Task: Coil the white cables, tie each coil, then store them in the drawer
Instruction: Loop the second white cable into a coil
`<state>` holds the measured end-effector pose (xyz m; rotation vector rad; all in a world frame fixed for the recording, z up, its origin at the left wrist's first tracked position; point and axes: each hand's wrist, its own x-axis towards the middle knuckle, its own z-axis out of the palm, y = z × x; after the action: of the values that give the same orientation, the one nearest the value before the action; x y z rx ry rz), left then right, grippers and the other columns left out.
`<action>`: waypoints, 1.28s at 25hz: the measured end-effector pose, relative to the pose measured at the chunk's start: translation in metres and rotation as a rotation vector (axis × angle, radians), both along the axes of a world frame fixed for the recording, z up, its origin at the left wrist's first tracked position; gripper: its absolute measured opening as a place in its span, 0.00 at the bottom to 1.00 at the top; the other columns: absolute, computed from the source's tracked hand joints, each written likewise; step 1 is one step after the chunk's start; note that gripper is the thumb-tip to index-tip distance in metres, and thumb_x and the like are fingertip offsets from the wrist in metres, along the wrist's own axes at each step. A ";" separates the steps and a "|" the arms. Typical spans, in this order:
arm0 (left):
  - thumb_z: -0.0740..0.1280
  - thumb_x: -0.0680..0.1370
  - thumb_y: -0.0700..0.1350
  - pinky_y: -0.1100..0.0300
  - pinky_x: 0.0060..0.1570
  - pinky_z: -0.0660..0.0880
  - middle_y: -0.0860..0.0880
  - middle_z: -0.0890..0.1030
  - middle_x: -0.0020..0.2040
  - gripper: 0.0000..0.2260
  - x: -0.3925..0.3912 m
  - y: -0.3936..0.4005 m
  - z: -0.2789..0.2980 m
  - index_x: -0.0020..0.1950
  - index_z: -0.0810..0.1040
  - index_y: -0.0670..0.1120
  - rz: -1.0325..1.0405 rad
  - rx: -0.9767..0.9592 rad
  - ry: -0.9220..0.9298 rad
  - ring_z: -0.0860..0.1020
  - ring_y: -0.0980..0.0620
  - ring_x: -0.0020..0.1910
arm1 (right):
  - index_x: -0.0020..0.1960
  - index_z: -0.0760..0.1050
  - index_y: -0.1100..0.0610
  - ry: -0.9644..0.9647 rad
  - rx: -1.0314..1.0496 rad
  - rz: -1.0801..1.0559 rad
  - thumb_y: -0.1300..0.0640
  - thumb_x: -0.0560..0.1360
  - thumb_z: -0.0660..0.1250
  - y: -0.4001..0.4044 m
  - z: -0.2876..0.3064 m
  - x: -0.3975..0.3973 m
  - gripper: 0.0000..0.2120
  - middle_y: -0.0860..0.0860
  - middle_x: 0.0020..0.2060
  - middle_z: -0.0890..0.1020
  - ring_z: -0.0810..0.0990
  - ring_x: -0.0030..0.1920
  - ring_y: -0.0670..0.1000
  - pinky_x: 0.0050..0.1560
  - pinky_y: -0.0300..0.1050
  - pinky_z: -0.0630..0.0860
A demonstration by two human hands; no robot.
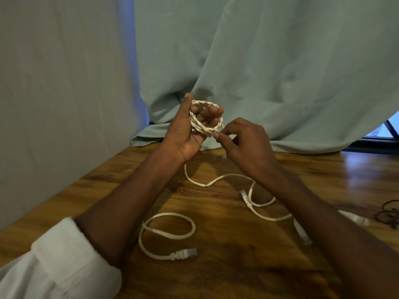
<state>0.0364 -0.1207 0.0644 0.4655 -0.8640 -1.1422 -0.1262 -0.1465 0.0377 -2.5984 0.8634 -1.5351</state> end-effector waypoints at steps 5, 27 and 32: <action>0.51 0.86 0.63 0.50 0.51 0.82 0.41 0.88 0.46 0.27 0.005 -0.001 0.002 0.48 0.77 0.44 0.123 0.018 -0.196 0.86 0.45 0.47 | 0.66 0.81 0.49 0.236 -0.033 0.157 0.47 0.80 0.65 0.004 0.003 -0.004 0.17 0.47 0.53 0.85 0.82 0.46 0.47 0.47 0.46 0.77; 0.56 0.87 0.48 0.55 0.40 0.78 0.40 0.72 0.41 0.16 -0.008 0.009 -0.018 0.60 0.75 0.35 -0.146 0.085 -0.583 0.73 0.52 0.32 | 0.61 0.78 0.48 -0.170 0.307 0.193 0.50 0.70 0.81 0.002 0.010 -0.012 0.22 0.48 0.56 0.80 0.83 0.51 0.47 0.46 0.40 0.78; 0.55 0.86 0.43 0.53 0.42 0.77 0.48 0.71 0.32 0.13 -0.010 0.009 -0.018 0.63 0.73 0.36 -0.283 0.084 -0.566 0.67 0.52 0.31 | 0.61 0.79 0.56 -0.259 0.617 0.464 0.56 0.78 0.74 -0.003 0.006 -0.008 0.12 0.55 0.52 0.85 0.87 0.46 0.55 0.42 0.50 0.84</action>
<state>0.0269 -0.1116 0.0462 0.7743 -1.4091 -1.3325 -0.1344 -0.1499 0.0438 -1.9276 0.5384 -1.1933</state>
